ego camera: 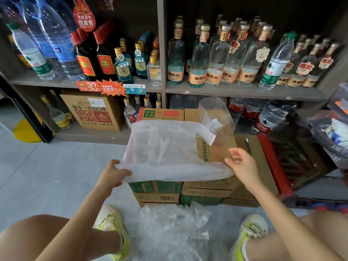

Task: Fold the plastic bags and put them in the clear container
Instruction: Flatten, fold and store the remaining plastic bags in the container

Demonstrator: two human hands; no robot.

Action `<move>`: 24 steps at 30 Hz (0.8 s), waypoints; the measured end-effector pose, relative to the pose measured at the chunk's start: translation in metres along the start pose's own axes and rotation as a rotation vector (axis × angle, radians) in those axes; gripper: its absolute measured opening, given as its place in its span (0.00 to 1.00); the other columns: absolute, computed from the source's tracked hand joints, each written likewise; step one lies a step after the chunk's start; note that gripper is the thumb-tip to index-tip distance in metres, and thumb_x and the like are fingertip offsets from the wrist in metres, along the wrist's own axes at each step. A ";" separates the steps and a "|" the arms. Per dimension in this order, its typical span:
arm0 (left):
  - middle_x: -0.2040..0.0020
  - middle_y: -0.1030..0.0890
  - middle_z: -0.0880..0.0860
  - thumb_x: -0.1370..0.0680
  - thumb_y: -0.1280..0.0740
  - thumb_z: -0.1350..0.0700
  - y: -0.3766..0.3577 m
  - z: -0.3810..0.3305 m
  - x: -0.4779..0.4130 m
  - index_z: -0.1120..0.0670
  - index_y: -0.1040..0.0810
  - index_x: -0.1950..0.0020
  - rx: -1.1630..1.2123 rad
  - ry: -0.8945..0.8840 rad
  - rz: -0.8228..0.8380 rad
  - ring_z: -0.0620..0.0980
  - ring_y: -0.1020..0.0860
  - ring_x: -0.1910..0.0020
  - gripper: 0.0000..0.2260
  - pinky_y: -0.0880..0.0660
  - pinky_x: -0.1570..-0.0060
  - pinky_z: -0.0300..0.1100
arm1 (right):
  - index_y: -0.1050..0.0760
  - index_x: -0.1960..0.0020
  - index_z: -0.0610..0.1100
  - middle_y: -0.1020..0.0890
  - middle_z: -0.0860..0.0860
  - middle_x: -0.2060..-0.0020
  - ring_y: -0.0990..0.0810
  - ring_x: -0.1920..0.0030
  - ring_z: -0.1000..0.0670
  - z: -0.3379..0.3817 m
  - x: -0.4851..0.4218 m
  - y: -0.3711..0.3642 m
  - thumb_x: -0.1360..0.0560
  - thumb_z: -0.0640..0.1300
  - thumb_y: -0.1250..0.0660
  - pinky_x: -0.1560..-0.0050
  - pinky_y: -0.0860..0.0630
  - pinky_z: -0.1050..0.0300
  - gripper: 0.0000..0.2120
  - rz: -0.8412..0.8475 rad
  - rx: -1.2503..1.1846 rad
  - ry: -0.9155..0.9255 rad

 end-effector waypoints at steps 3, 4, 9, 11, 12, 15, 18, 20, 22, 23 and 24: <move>0.32 0.31 0.62 0.23 0.34 0.47 0.001 -0.023 -0.005 0.53 0.37 0.26 -0.551 -0.183 -0.244 0.64 0.31 0.36 0.28 0.29 0.40 0.55 | 0.26 0.37 0.45 0.23 0.48 0.42 0.25 0.41 0.48 0.024 -0.012 -0.007 0.26 0.44 0.30 0.42 0.27 0.51 0.18 -0.095 0.121 0.143; 0.29 0.33 0.61 0.23 0.35 0.44 -0.004 -0.032 -0.005 0.52 0.37 0.26 -0.635 -0.262 -0.298 0.64 0.33 0.32 0.28 0.32 0.36 0.55 | 0.26 0.36 0.45 0.24 0.48 0.40 0.26 0.39 0.47 0.033 -0.016 -0.011 0.25 0.45 0.30 0.40 0.28 0.50 0.19 -0.129 0.151 0.172; 0.20 0.50 0.52 0.24 0.57 0.32 -0.049 -0.056 -0.021 0.45 0.46 0.22 -0.913 -0.658 -0.160 0.58 0.54 0.22 0.33 0.58 0.25 0.53 | 0.27 0.34 0.46 0.26 0.47 0.36 0.28 0.38 0.44 0.052 -0.046 -0.027 0.23 0.46 0.33 0.44 0.29 0.52 0.18 -0.272 0.318 0.242; 0.20 0.54 0.50 0.31 0.68 0.30 -0.063 -0.056 -0.033 0.41 0.51 0.22 -1.001 -0.667 -0.086 0.57 0.59 0.22 0.39 0.63 0.26 0.54 | 0.25 0.35 0.45 0.25 0.46 0.37 0.27 0.40 0.44 0.051 -0.059 -0.031 0.23 0.44 0.34 0.49 0.28 0.51 0.16 -0.295 0.356 0.234; 0.20 0.56 0.49 0.33 0.70 0.30 -0.069 -0.054 -0.039 0.40 0.53 0.22 -1.020 -0.646 -0.064 0.57 0.60 0.22 0.41 0.65 0.27 0.55 | 0.24 0.37 0.45 0.24 0.46 0.39 0.27 0.41 0.44 0.049 -0.064 -0.032 0.23 0.43 0.34 0.50 0.28 0.51 0.15 -0.306 0.364 0.239; 0.20 0.57 0.49 0.34 0.71 0.30 -0.083 -0.053 -0.054 0.39 0.56 0.22 -1.033 -0.607 -0.035 0.58 0.60 0.22 0.41 0.65 0.28 0.58 | 0.22 0.39 0.44 0.22 0.47 0.42 0.25 0.44 0.44 0.046 -0.081 -0.033 0.23 0.41 0.34 0.54 0.29 0.54 0.13 -0.344 0.359 0.267; 0.21 0.58 0.49 0.34 0.71 0.30 -0.098 -0.058 -0.061 0.39 0.57 0.22 -1.033 -0.612 -0.018 0.58 0.61 0.23 0.40 0.66 0.28 0.58 | 0.21 0.40 0.43 0.21 0.47 0.45 0.25 0.47 0.44 0.042 -0.103 -0.030 0.24 0.39 0.34 0.57 0.33 0.57 0.13 -0.358 0.360 0.285; 0.21 0.59 0.50 0.32 0.70 0.30 -0.110 -0.066 -0.062 0.40 0.57 0.22 -1.037 -0.609 -0.019 0.59 0.61 0.23 0.38 0.66 0.28 0.58 | 0.21 0.40 0.43 0.21 0.46 0.45 0.25 0.47 0.43 0.043 -0.120 -0.026 0.24 0.37 0.34 0.56 0.33 0.57 0.13 -0.327 0.361 0.295; 0.20 0.58 0.51 0.25 0.64 0.31 -0.121 -0.075 -0.056 0.41 0.56 0.21 -1.050 -0.570 -0.017 0.60 0.61 0.23 0.33 0.64 0.27 0.60 | 0.22 0.39 0.42 0.22 0.44 0.44 0.25 0.45 0.42 0.048 -0.131 -0.018 0.25 0.37 0.33 0.53 0.30 0.54 0.15 -0.327 0.380 0.279; 0.20 0.57 0.51 0.22 0.60 0.32 -0.125 -0.078 -0.051 0.42 0.54 0.21 -1.046 -0.549 -0.001 0.60 0.60 0.23 0.31 0.63 0.27 0.60 | 0.22 0.39 0.42 0.22 0.43 0.44 0.25 0.45 0.41 0.053 -0.132 -0.014 0.25 0.36 0.32 0.52 0.27 0.52 0.15 -0.360 0.402 0.282; 0.20 0.55 0.52 0.21 0.56 0.34 -0.127 -0.081 -0.044 0.43 0.51 0.21 -1.025 -0.540 0.023 0.60 0.58 0.22 0.29 0.61 0.27 0.60 | 0.22 0.39 0.41 0.22 0.42 0.44 0.24 0.45 0.40 0.058 -0.129 -0.013 0.26 0.35 0.32 0.52 0.25 0.49 0.16 -0.394 0.418 0.311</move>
Point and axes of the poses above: each hand's wrist, its own x-axis away from the middle knuckle, its own y-axis out of the back of the hand, z = x × y, the point moved 5 cm from there along -x, towards the middle knuckle
